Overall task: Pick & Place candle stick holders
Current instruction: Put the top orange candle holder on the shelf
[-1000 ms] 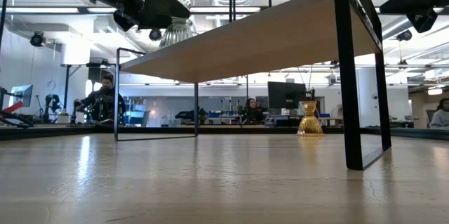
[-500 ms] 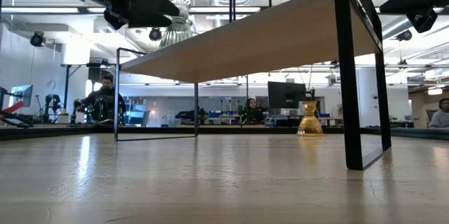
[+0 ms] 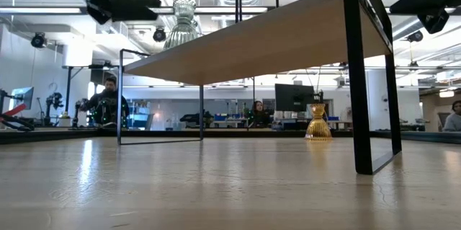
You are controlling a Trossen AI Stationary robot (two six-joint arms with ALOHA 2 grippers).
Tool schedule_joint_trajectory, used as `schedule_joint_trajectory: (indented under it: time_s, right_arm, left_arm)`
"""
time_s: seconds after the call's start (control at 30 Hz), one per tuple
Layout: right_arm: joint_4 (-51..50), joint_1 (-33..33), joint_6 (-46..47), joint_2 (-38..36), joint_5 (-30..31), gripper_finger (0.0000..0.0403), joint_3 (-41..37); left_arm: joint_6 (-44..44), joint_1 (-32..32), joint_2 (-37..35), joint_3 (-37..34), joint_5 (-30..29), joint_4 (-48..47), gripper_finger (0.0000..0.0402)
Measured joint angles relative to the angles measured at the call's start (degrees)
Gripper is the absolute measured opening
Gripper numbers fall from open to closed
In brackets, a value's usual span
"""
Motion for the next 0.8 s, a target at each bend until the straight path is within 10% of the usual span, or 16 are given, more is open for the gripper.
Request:
schedule_joint_trajectory:
  time_s: [0.4, 0.8]
  right_arm:
    - [0.0, 0.0, 0.0, 0.0, 0.0, 0.0009, 0.0]
    - [0.0, 0.0, 0.0, 0.0, 0.0, 0.0008, 0.0]
  left_arm:
    - [15.2, -0.7, -17.9, 0.1, 0.9, -10.2, 0.0233]
    - [15.7, 1.1, -30.5, -1.9, 0.9, -21.3, 0.0010]
